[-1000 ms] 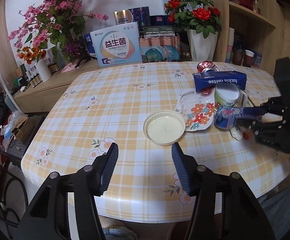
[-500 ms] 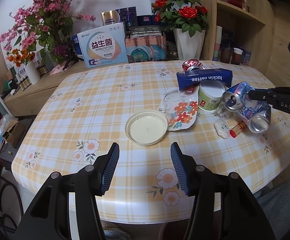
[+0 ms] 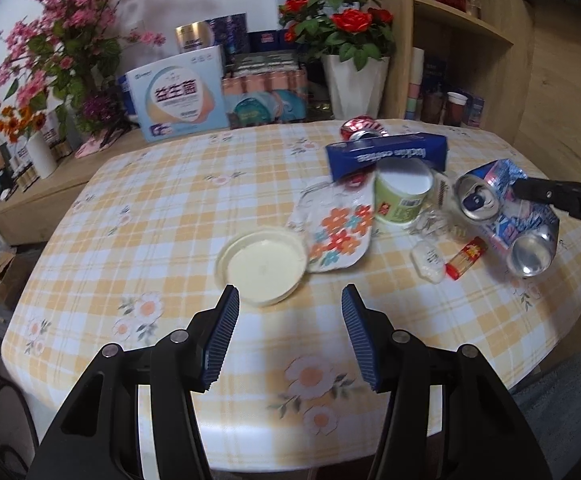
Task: Collect trash
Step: 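Grasp the gray card tag with the left tool while the right tool holds the wrapper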
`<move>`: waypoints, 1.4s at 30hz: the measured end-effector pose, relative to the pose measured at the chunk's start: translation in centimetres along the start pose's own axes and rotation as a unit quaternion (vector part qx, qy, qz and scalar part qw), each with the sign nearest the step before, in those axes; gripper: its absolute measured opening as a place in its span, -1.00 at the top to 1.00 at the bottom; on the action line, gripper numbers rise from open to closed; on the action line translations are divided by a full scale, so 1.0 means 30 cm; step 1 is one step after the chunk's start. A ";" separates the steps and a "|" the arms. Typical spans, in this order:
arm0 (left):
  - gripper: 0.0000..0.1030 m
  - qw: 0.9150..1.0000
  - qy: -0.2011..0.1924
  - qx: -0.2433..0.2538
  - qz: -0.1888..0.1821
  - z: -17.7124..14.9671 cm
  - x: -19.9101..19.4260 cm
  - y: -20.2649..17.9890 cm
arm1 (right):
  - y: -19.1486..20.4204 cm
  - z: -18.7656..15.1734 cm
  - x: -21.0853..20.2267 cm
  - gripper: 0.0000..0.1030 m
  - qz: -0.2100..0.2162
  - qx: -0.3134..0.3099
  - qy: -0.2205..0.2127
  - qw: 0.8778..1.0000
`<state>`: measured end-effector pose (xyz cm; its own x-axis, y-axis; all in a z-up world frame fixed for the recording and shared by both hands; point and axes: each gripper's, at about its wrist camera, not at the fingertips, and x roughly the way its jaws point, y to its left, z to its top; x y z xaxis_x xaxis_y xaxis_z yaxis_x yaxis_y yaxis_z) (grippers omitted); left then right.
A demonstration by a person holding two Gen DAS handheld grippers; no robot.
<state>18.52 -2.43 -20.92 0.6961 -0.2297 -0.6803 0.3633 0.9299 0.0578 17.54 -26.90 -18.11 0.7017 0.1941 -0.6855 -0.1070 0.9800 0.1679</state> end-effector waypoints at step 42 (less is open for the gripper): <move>0.98 1.000 -0.013 -0.007 0.009 0.336 0.136 -0.027 | -0.089 0.016 -0.062 0.83 -0.054 0.025 0.010 0.998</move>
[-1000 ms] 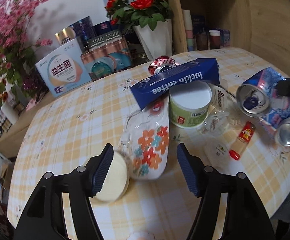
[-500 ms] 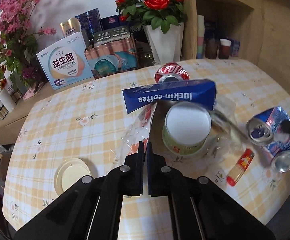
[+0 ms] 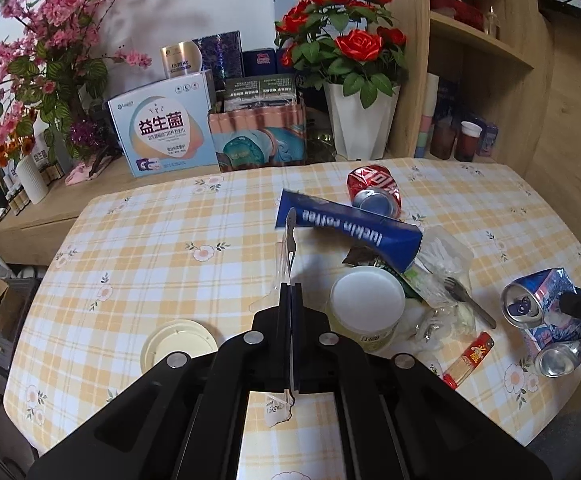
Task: Collect trash
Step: 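Grasp the gray card tag with the left tool while the right tool holds the wrapper, then carry both items over the brown bin and open both tools to drop them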
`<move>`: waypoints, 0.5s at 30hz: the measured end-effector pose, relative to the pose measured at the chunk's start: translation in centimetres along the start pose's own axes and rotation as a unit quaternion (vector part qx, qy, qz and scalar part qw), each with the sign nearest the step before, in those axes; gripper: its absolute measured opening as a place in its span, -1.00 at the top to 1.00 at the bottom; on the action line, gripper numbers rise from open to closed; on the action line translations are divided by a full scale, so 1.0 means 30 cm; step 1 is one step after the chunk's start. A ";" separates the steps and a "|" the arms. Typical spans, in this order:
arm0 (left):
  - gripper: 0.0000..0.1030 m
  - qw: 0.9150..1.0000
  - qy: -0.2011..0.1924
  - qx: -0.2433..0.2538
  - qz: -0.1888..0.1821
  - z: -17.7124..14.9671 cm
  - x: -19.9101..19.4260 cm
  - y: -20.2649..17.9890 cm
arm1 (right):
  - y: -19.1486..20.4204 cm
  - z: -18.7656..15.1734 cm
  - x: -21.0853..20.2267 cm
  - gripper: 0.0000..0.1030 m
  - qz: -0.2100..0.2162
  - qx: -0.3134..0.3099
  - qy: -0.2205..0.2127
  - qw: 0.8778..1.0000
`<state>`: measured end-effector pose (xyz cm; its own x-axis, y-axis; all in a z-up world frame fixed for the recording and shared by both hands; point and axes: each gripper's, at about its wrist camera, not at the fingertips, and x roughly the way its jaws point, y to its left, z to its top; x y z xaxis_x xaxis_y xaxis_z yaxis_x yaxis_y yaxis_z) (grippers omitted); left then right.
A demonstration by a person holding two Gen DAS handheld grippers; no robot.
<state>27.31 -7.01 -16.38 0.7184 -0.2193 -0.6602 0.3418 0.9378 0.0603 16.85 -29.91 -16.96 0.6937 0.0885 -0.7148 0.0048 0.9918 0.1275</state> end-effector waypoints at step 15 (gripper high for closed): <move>0.98 1.000 -0.029 0.004 -0.007 0.031 -0.134 -0.019 | -0.012 -0.017 -0.079 0.82 -0.010 0.001 -0.010 1.000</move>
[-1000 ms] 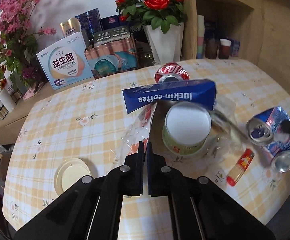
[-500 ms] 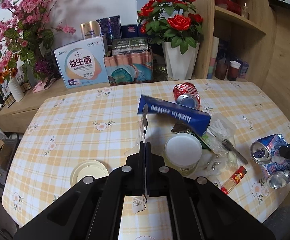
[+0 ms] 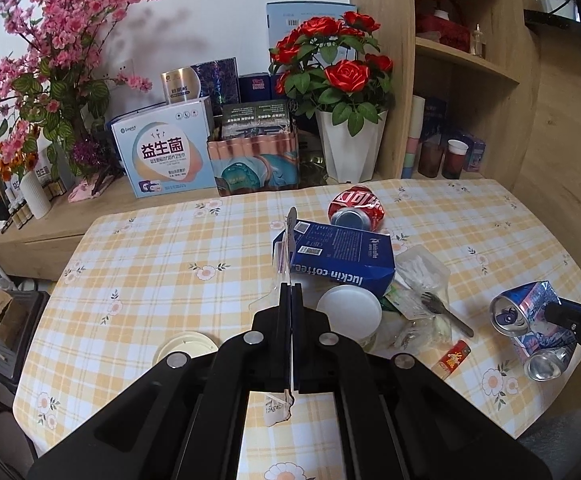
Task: Collect trash
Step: 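Carry both items over the brown bin and open both tools to drop them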
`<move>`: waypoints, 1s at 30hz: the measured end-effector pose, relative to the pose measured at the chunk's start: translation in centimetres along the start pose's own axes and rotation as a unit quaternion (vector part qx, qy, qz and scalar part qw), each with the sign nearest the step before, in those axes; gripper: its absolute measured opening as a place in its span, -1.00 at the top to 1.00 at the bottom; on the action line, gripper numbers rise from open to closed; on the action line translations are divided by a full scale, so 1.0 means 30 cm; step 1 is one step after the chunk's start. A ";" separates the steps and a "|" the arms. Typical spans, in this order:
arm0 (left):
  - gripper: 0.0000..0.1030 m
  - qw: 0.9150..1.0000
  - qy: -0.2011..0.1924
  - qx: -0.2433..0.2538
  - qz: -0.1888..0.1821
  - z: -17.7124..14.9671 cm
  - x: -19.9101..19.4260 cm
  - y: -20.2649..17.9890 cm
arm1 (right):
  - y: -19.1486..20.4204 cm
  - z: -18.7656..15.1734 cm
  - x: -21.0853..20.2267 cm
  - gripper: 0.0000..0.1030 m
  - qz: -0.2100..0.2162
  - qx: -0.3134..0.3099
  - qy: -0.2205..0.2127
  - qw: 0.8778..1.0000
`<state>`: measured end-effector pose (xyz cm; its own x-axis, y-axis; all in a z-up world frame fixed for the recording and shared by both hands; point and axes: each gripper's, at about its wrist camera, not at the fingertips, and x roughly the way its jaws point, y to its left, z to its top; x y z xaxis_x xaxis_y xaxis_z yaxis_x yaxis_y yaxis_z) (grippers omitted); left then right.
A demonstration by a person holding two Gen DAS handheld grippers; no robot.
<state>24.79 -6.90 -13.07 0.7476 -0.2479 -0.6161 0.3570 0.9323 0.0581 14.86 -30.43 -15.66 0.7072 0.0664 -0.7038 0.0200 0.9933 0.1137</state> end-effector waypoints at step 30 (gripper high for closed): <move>0.98 0.997 -0.012 0.002 -0.079 -0.254 -0.511 -0.112 | 0.109 -0.040 -0.304 0.82 0.032 -0.036 -0.065 0.997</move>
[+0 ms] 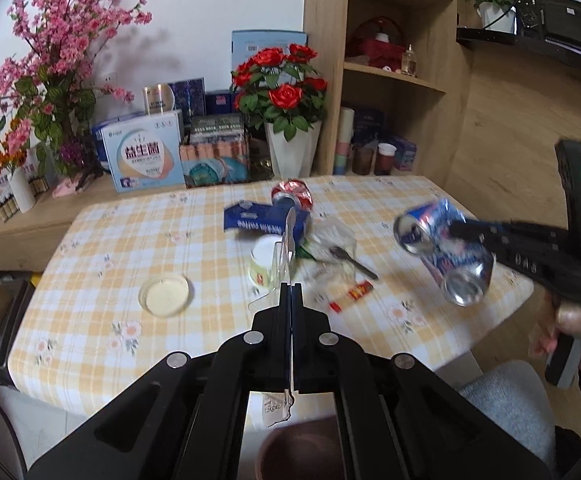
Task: Collect trash
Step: 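Carry both items over the brown bin and open both tools to drop them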
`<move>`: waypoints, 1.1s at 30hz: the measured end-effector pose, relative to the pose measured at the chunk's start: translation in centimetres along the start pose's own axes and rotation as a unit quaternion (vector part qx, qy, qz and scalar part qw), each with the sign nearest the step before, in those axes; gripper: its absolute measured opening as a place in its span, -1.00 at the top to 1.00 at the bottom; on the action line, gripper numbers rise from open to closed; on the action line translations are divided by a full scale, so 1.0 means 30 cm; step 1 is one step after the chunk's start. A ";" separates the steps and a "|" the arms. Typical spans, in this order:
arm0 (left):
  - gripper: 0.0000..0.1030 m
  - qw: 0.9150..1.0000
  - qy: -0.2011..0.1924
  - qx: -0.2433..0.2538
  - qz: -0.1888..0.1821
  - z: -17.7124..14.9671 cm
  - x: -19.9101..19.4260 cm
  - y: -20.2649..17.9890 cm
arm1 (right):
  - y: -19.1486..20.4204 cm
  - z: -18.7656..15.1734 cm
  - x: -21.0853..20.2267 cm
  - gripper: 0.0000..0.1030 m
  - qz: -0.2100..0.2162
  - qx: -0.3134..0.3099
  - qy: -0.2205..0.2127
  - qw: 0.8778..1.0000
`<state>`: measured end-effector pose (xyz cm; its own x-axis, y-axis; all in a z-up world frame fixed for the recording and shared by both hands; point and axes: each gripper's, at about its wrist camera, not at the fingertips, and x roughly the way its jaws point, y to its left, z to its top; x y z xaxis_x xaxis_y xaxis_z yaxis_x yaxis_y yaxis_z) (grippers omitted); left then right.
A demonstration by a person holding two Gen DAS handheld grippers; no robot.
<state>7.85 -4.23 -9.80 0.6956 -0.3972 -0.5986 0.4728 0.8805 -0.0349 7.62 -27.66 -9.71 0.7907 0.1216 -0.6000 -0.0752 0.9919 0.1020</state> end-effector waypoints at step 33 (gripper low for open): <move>-0.78 0.997 0.058 -0.036 0.020 -0.272 -0.033 0.011 | 0.100 -0.119 -0.117 0.82 0.035 -0.030 0.019 0.999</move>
<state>2.90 -1.44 -15.74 0.6439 -0.3316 -0.6896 0.4029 0.9131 -0.0629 2.45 -24.97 -10.12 0.7583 0.1912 -0.6232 -0.1667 0.9811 0.0982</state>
